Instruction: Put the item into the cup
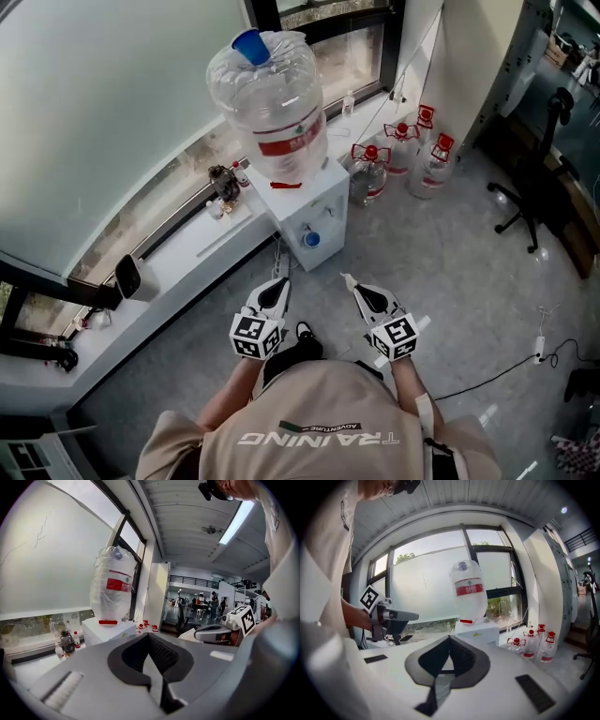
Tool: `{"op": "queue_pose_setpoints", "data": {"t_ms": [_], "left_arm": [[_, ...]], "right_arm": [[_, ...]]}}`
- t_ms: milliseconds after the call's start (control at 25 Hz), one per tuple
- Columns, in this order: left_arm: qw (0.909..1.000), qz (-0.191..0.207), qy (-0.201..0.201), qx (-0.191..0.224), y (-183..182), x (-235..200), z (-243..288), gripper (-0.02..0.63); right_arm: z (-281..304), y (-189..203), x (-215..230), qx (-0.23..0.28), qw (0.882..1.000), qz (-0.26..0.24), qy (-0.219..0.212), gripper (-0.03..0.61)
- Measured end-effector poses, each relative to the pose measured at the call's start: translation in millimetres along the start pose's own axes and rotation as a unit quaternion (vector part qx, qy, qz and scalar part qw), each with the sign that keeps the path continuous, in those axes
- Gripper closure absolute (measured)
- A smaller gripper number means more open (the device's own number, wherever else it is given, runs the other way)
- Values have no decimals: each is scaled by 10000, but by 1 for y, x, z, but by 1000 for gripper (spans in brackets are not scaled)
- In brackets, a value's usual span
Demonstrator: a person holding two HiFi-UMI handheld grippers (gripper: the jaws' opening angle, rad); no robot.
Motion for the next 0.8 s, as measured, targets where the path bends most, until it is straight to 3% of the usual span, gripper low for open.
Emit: {"op": "queue_pose_setpoints", "data": {"t_ms": [440, 600, 800], "left_arm": [[9986, 277, 443, -19, -21, -85, 30, 606], [9989, 79, 451, -123, -14, -100, 40, 606], [9993, -132, 275, -238, -10, -110, 59, 606]], "right_arm": [[102, -28, -6, -258, 9996, -32, 77, 568], [131, -34, -4, -359, 9993, -23, -96, 568], [159, -35, 6, -657, 9944, -743, -372, 568]]}}
Point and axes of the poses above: the fingertips, and each gripper's own axes: z forward along the fingers, x to its right, y out of its underside, the point moved 5 cm from there along -z, backward along the fingers, and after that the axes turned 8 degrees about -x, right-handed, at the moved point
